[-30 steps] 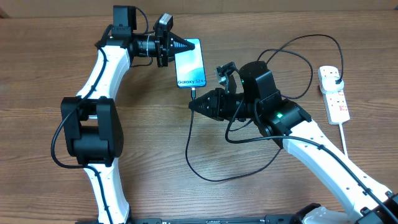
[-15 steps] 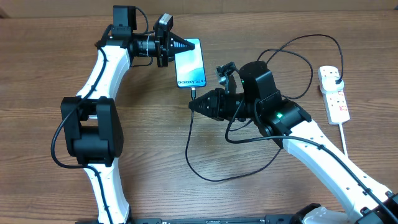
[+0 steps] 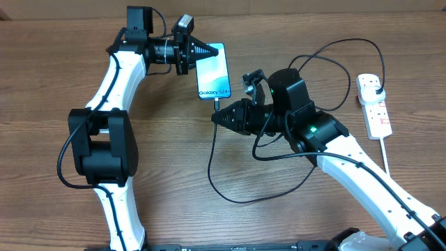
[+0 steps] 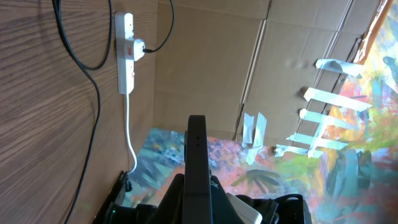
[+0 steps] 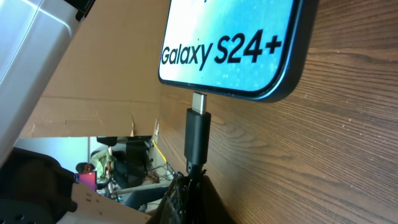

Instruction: Plug charger to phone and switch on socket

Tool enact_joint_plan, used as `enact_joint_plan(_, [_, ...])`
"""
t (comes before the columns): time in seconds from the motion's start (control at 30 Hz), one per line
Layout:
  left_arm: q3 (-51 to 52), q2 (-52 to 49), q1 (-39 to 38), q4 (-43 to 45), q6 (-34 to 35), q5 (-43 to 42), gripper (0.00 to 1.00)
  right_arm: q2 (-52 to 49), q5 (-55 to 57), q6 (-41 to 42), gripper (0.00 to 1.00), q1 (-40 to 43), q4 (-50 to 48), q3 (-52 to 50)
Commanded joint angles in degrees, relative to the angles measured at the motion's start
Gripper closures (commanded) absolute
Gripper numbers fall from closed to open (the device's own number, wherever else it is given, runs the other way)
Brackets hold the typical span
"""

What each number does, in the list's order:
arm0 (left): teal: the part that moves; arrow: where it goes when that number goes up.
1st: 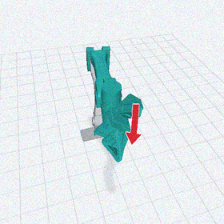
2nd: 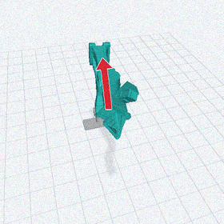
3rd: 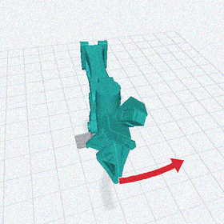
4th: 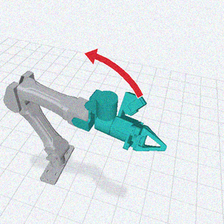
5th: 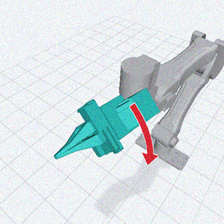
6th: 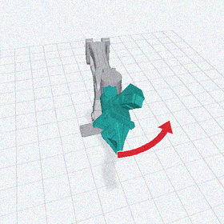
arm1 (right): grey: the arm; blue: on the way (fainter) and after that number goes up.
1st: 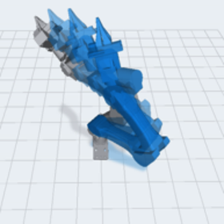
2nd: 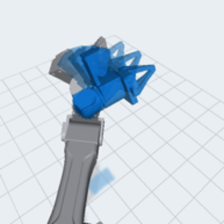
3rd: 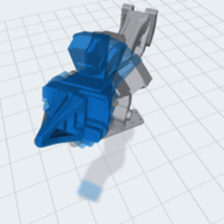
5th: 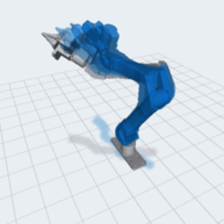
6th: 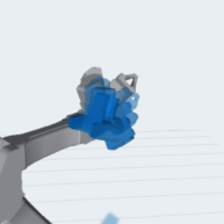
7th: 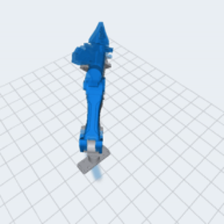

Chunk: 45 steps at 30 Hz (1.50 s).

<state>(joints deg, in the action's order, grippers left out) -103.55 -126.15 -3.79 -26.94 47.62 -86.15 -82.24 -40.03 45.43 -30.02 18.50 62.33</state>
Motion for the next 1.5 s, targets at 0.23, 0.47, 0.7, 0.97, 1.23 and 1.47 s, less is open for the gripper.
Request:
enact_joint_plan(0.23, [-0.96, 0.15, -0.44, 0.26, 0.83, -1.97, 0.96, 0.63, 0.35, 0.20, 0.96, 0.20, -0.42, -0.46])
enact_joint_plan(0.47, [-0.98, 0.15, -0.52, 0.22, 0.87, -1.70, 0.96, 0.63, 0.35, 0.20, 0.96, 0.20, -0.42, -0.46])
enact_joint_plan(0.7, [-0.98, 0.15, -1.29, 0.24, 2.32, -0.42, 0.96, 0.63, 0.35, 0.20, 0.96, 0.20, -0.22, -0.46])
enact_joint_plan(0.97, [-0.96, 0.15, -1.62, 0.26, 2.10, -0.50, 0.96, 0.63, 0.35, 0.20, 0.96, 0.20, -0.22, -0.46])
enact_joint_plan(1.23, [-0.98, 0.15, -1.03, 2.16, 2.16, -1.51, 0.96, 0.63, 0.35, 0.17, 0.96, 0.20, 0.04, -0.46])
enact_joint_plan(1.47, [-0.98, 0.15, -0.11, 2.16, 2.14, -2.43, 0.96, 0.63, 0.37, 0.17, 0.96, 0.20, 0.00, -0.46])
